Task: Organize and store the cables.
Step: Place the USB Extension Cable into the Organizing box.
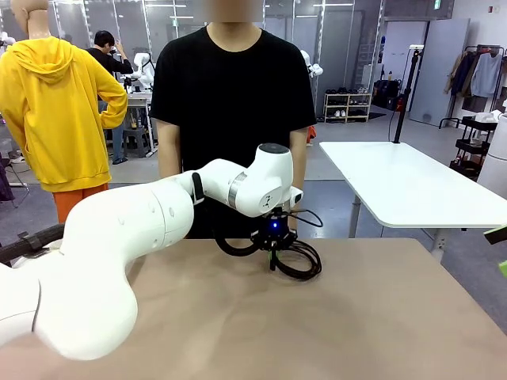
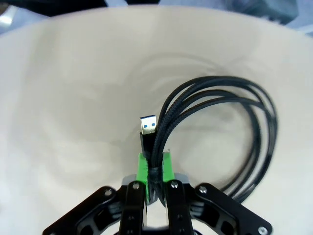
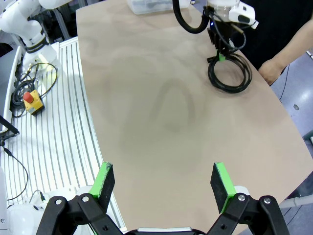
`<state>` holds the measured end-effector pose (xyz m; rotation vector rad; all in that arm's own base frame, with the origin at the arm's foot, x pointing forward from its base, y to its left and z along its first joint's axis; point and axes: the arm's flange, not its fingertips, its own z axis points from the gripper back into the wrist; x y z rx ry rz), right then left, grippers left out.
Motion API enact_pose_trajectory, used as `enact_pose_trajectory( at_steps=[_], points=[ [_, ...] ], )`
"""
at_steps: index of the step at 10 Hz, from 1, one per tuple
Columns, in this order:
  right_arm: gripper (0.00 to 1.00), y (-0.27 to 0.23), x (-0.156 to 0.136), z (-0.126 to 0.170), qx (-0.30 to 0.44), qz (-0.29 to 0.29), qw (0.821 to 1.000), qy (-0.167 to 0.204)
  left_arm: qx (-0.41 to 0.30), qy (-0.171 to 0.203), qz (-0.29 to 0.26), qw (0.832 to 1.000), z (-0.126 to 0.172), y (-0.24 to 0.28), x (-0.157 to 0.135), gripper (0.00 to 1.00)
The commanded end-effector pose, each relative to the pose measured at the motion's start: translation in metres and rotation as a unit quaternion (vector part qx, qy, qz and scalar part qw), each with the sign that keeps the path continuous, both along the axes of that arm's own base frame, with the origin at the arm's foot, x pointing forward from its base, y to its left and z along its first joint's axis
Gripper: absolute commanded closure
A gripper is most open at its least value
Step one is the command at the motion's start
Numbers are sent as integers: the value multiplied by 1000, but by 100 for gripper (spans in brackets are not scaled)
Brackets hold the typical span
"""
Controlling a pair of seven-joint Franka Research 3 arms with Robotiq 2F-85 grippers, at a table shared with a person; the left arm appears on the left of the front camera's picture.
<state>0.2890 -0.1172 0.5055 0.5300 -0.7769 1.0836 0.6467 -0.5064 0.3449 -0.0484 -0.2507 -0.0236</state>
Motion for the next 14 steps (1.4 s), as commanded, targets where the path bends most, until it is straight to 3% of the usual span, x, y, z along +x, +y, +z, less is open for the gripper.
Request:
enact_pose_trajectory(
  at_steps=[1,3,4,6,8,14],
  points=[
    [0,1,0,-2,-5,-6,1000,5,-5,-34,-50,998,40,12,-19,87],
    [0,1,0,-2,-5,-6,1000,5,-5,-14,-83,996,63,29,-52,87],
    [0,1,0,-2,-5,-6,1000,5,11,-23,-103,994,84,50,-79,87],
    [0,1,0,-2,-5,-6,1000,5,59,-74,-126,988,126,106,-137,87],
    [0,1,0,-2,-5,-6,1000,5,65,-99,-139,983,152,176,-178,87],
    [0,1,0,-2,-5,-6,1000,5,-4,-131,-184,974,138,266,-178,87]
  ],
)
